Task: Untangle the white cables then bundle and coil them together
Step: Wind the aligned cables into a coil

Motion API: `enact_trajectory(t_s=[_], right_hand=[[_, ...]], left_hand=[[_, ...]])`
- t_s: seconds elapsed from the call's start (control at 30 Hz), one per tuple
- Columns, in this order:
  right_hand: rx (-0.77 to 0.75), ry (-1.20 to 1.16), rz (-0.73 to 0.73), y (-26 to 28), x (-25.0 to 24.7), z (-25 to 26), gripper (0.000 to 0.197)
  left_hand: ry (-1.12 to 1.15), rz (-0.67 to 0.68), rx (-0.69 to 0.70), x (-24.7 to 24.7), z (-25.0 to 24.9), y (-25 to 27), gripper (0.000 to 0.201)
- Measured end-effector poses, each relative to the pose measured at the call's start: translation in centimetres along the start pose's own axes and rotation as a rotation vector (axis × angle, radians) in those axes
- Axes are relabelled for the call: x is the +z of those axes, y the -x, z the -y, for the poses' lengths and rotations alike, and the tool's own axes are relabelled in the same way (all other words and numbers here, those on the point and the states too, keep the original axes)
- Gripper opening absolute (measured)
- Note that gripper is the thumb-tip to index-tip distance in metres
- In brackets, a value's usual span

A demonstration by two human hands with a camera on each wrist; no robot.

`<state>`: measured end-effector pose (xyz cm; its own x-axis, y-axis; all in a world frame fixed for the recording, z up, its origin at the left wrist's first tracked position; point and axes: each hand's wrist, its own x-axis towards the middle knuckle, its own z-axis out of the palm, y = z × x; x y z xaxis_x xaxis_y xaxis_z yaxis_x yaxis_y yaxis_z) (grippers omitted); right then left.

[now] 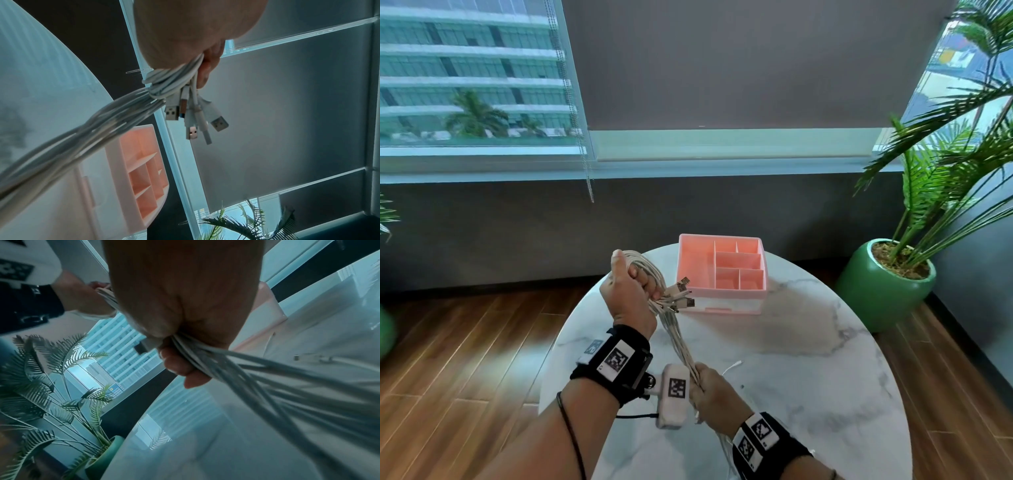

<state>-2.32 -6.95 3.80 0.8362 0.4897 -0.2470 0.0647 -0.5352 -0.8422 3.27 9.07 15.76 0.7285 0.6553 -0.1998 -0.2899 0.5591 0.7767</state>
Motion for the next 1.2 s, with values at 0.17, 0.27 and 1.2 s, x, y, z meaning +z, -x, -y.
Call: enact_trajectory(t_s=[0.17,0.27,1.2], right_hand=[[0.007,0.202,0.038,-0.1,-0.5,-1.1,0.003],[-0.028,0.337,0.058,-0.1,-1.1,0.2,0.005],[-0.195,0.58,0.318,-1.3,-11.6,10.2,0.014]], left_hand=[[-0.069,-0.017,0.065,-0.6,0.7,0.0,0.053],[-0.153,0.026,0.16,-0.5,0.8,0.1,0.056],[-0.933,1.104,0.047,-3.6,4.2,1.9,0.065]])
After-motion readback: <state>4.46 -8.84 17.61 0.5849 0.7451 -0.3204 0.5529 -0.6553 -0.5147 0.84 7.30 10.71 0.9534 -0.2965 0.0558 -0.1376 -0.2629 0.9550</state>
